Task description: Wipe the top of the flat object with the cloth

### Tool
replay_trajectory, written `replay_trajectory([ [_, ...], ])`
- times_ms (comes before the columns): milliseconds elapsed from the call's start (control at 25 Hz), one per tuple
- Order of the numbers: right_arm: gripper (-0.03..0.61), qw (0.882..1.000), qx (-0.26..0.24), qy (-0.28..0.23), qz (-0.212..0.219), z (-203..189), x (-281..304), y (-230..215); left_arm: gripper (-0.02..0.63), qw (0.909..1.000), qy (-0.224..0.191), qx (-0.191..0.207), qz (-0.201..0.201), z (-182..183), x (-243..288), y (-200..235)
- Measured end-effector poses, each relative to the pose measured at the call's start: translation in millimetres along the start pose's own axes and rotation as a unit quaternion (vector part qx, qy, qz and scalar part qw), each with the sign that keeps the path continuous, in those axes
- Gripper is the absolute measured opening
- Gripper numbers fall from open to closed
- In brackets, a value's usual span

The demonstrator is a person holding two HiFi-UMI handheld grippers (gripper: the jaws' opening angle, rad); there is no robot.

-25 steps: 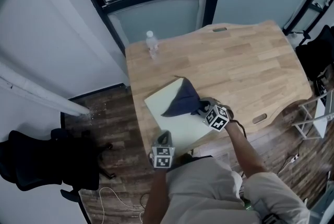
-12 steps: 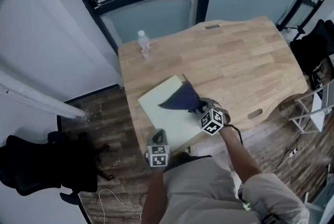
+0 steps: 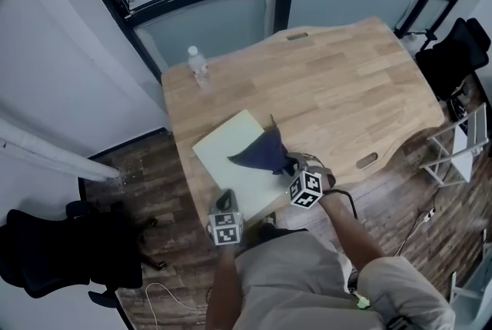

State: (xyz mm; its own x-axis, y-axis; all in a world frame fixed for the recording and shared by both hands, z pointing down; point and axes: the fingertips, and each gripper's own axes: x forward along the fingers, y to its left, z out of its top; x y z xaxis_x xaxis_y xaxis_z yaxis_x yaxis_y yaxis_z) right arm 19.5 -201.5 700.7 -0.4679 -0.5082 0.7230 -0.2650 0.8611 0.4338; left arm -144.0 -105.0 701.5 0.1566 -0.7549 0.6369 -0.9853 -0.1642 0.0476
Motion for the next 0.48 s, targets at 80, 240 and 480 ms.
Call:
replay_trajectory([
  [80,0.095,1.0,-0.015,0.0,0.007,6.2,0.8,8.2,0.008,1.0,-0.001,-0.001,0.0,0.1,-0.3,0.0],
  [240,0.094,0.999,-0.034,-0.014,0.028,22.4,2.0,30.3,0.008,1.0,-0.001,-0.001,0.001,0.1,-0.8,-1.5],
  [480,0.092,0.995,-0.062,-0.038,0.063,53.2,5.9,64.7,0.008,1.0,-0.003,-0.006,0.001,-0.3,0.2,-1.0],
])
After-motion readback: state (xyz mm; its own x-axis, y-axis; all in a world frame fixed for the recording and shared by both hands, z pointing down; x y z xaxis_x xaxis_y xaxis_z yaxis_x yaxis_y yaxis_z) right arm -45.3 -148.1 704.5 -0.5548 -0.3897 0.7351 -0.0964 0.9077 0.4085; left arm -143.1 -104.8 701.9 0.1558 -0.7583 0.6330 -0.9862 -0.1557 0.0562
